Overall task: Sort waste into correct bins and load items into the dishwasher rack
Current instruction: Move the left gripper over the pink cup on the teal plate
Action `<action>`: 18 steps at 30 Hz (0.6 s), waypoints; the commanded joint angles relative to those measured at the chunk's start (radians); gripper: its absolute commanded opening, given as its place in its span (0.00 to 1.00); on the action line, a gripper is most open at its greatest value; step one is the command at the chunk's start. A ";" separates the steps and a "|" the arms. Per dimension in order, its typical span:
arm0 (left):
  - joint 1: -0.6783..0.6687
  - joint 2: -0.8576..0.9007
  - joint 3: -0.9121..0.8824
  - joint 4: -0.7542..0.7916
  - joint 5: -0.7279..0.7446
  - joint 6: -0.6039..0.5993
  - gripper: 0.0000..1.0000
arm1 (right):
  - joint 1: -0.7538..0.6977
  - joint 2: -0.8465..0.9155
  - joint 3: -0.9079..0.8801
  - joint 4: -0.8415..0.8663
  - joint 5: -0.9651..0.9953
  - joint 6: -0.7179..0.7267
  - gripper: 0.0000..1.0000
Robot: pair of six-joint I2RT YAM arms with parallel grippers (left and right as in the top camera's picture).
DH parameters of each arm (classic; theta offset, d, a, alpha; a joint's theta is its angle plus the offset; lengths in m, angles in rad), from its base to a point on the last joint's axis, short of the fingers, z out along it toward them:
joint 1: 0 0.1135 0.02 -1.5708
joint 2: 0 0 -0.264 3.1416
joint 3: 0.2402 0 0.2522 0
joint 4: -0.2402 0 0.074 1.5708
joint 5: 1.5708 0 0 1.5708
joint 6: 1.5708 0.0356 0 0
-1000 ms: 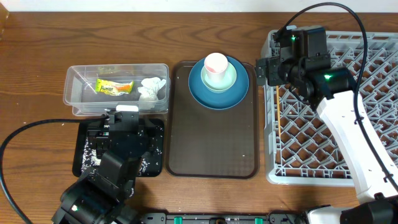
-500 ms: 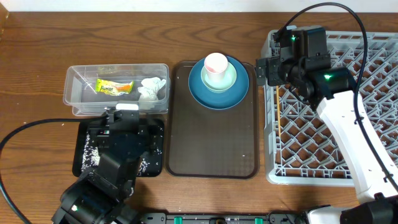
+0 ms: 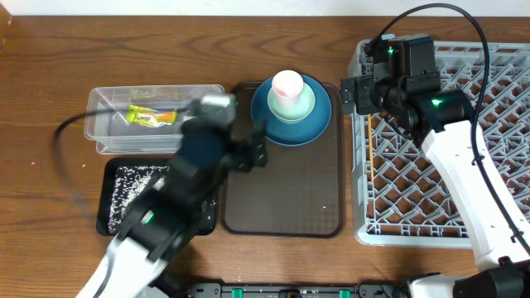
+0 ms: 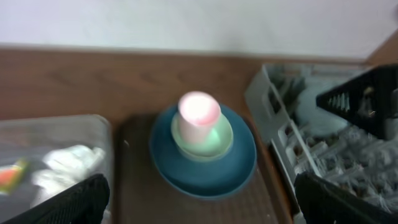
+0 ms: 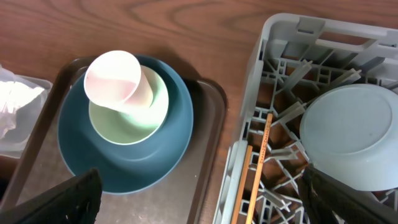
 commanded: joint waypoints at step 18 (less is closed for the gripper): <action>0.205 0.759 0.692 -0.313 0.429 -0.036 0.97 | 0.009 0.004 0.002 0.002 0.012 0.008 0.99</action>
